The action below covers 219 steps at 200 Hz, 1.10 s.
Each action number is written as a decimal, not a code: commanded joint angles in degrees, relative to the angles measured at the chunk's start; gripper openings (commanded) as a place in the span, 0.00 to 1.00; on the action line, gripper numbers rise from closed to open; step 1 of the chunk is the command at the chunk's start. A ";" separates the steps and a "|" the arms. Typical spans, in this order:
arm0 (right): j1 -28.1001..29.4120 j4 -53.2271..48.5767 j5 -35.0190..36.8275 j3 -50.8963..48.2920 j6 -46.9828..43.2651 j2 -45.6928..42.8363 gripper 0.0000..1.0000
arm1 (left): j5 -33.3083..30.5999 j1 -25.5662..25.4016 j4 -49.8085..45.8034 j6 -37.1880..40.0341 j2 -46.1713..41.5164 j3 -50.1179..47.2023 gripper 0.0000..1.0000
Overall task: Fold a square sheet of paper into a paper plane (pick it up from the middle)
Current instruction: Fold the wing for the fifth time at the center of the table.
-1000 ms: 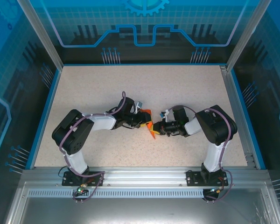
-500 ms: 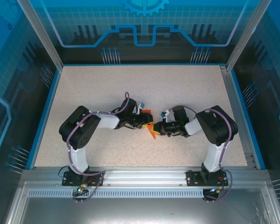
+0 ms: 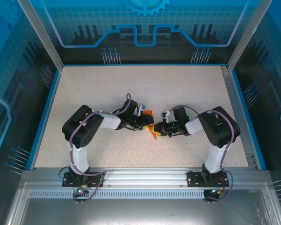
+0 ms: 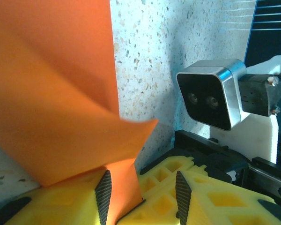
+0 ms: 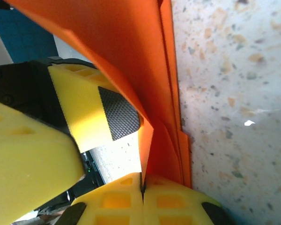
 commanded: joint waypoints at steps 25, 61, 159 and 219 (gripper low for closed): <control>0.52 -17.77 6.15 0.30 -4.11 -2.49 0.11 | 0.73 -0.26 -2.22 2.78 2.57 0.69 0.44; 1.36 -22.17 7.27 1.81 -6.33 -4.61 0.14 | 0.52 -0.26 -2.47 2.82 2.85 0.94 0.44; 3.77 -31.99 13.65 4.96 -10.44 -4.59 0.12 | 0.87 -0.29 -3.45 3.00 2.86 1.43 0.44; 5.61 -37.70 16.32 7.04 -12.88 -8.98 0.21 | 1.16 -0.30 -3.89 3.39 2.95 1.76 0.44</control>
